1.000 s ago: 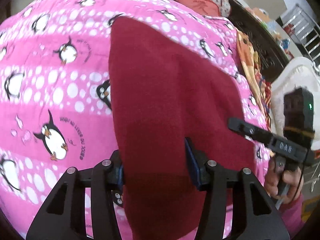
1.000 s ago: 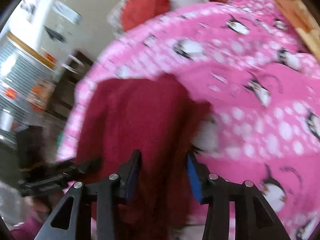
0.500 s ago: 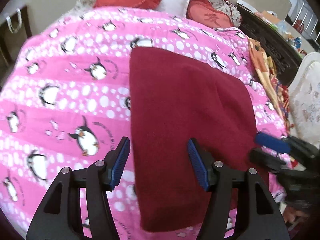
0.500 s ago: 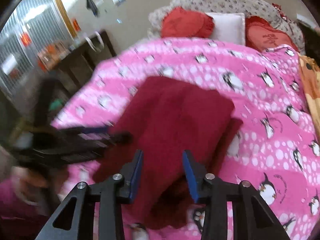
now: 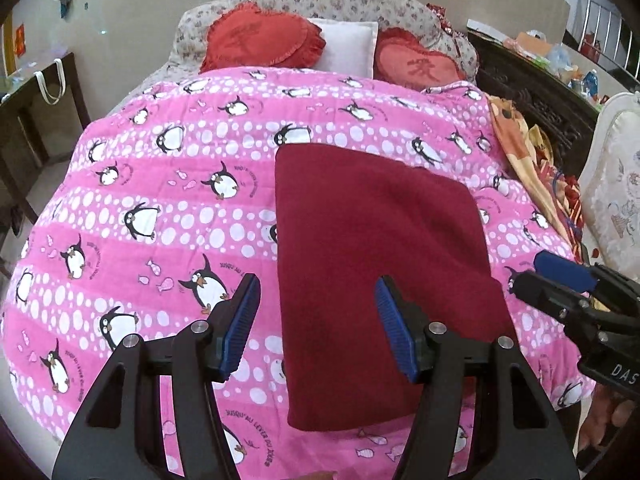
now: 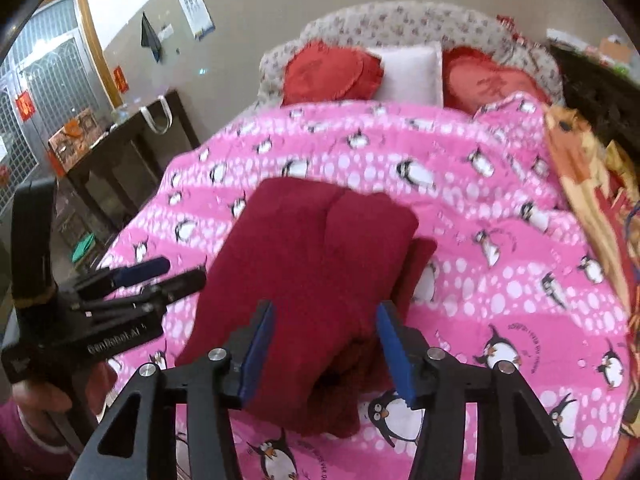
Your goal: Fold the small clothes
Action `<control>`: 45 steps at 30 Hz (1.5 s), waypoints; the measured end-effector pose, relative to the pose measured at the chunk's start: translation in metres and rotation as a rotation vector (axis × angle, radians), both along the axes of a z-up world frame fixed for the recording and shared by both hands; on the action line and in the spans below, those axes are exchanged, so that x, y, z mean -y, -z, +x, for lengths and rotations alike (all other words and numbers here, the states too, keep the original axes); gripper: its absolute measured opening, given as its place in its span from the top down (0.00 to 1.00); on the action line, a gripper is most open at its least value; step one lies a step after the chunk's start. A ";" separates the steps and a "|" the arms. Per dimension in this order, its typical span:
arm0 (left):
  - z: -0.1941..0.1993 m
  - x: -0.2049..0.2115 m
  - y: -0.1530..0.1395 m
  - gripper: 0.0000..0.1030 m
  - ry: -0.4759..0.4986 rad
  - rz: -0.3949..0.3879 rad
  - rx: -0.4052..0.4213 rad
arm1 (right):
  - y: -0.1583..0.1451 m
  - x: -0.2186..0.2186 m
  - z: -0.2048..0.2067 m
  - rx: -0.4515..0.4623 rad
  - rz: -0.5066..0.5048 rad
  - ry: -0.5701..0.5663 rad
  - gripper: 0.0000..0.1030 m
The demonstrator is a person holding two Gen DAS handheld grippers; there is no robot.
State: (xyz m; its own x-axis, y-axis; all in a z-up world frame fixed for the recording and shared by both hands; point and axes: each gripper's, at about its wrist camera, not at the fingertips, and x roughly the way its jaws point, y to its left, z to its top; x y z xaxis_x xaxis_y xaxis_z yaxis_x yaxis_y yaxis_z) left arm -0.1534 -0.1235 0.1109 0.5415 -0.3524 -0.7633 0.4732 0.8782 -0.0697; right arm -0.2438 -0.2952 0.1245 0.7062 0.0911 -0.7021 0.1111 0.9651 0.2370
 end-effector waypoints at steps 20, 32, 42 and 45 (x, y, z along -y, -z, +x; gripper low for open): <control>-0.022 -0.002 -0.018 0.42 -0.010 0.004 0.083 | -0.003 -0.008 0.001 -0.011 0.004 0.064 0.39; -0.024 0.001 -0.015 0.42 -0.006 0.011 0.080 | 0.002 -0.010 0.002 -0.026 0.015 0.055 0.39; -0.022 0.002 -0.013 0.42 -0.006 0.011 0.075 | 0.007 -0.009 0.005 -0.038 0.030 0.057 0.39; -0.021 0.002 -0.012 0.42 -0.006 0.012 0.073 | 0.009 -0.010 0.006 -0.045 0.032 0.055 0.39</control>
